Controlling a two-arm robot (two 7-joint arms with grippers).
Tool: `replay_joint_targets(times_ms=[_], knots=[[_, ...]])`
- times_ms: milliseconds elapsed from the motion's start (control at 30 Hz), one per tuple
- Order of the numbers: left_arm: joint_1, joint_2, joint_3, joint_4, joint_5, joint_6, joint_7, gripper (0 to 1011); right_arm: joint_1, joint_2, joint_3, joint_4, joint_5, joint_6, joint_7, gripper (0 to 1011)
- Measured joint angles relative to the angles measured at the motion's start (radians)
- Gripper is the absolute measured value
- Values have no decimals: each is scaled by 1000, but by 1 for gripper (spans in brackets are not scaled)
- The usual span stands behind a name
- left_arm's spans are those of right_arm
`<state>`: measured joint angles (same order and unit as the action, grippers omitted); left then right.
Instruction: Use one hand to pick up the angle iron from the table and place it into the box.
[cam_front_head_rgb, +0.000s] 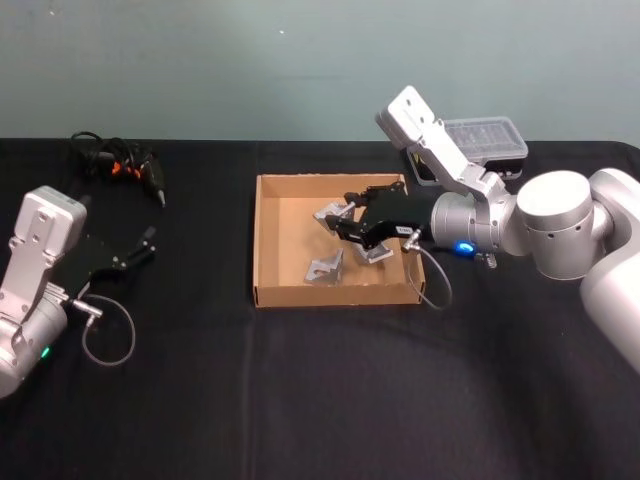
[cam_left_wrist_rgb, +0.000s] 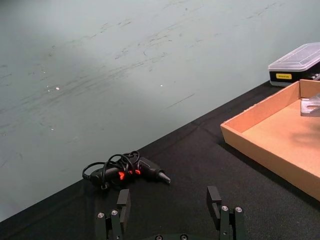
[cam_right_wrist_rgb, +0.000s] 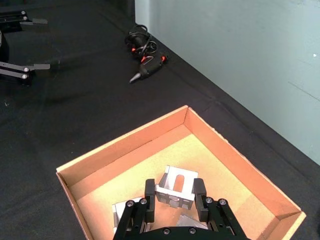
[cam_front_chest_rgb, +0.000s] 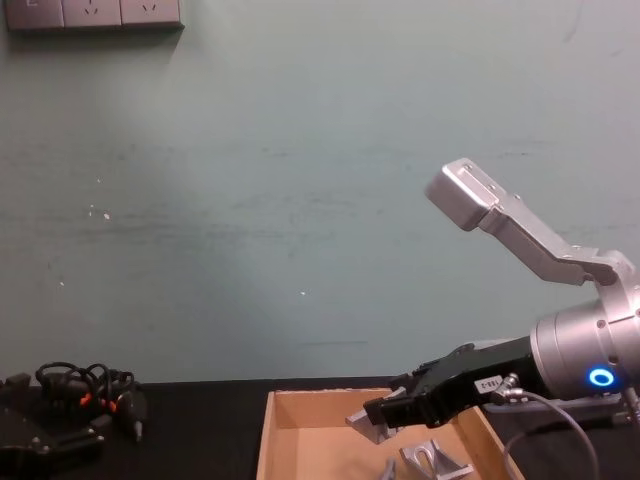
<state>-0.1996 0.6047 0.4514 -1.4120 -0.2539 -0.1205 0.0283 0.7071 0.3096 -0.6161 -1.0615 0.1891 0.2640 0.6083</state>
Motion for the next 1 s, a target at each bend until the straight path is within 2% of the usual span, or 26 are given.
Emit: replay_joint_targets(times_ms=[767,967,1000], knots=[[0,0,0,0,0,0,0,1000,38,-34,-21,82,-24,-11,27,470],[0,0,0,0,0,0,0,1000,39,-38,-22,88,-26,-13,27,615],[0,0,0,0,0,0,0,1000,39,-38,-21,88,-27,-14,27,673]])
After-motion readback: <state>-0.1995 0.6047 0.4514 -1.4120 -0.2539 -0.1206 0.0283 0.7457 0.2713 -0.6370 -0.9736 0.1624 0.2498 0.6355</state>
